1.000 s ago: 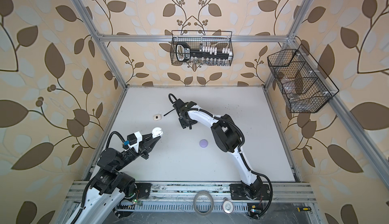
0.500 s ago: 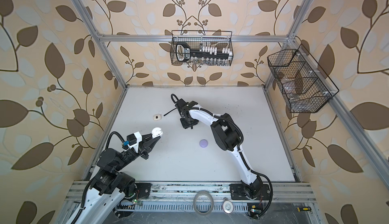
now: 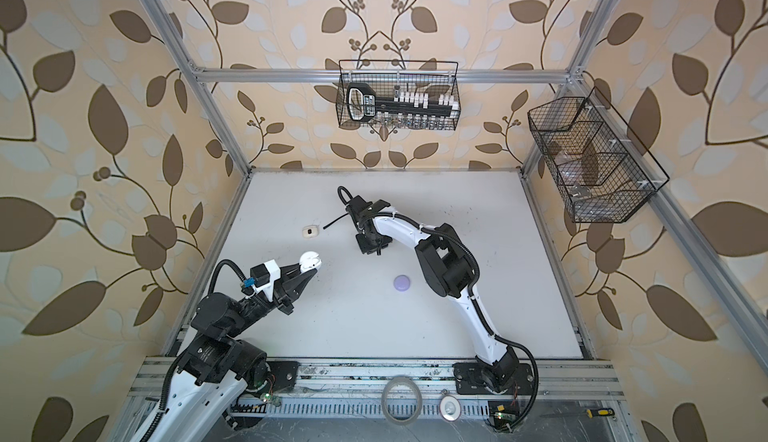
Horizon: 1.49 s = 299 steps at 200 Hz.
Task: Insert the wireless bluetooth earbuds into the charging case
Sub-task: 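Lift the second white earbud with the right gripper, then carry the earbud with the right gripper over the case held by the left gripper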
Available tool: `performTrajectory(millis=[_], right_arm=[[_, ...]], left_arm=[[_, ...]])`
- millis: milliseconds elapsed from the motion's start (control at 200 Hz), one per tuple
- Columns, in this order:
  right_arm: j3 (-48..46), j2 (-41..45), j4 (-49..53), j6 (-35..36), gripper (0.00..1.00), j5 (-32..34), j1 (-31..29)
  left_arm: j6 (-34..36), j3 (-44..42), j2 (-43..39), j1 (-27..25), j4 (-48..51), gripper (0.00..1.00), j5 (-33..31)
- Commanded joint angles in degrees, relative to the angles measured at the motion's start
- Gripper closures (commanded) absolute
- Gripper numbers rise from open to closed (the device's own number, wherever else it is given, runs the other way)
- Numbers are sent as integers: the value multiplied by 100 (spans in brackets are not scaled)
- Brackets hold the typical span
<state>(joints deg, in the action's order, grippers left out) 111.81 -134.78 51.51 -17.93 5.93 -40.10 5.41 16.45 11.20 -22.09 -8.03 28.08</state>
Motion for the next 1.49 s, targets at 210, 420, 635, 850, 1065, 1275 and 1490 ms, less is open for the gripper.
performTrajectory(millis=[210,420,635,850,1065,1275,1490], right_arm=[[5,-69,94,14,80,-49,2],[-315,262,-211,-130,85,-13,8],[-968,1498,-610,-416,86,386,-173],[-1824,3333,-1020,-892,87,1110,-702],[-3153,5418,-2694,-1326,88,2039,-2066],[-3227,5878,-3448,-995,88,3049,-3627],[-3309,5595,-4345,-622,89,3078,-4058]], left_arm=[[-4,210,-82,-6,-199,100,31],[52,210,-84,-7,-168,100,23],[109,211,-125,-6,-146,100,-4],[179,146,-142,-6,-240,100,40],[162,51,-232,-13,-433,100,132],[112,-37,-178,-15,-623,100,185],[57,7,-218,-15,-595,100,247]])
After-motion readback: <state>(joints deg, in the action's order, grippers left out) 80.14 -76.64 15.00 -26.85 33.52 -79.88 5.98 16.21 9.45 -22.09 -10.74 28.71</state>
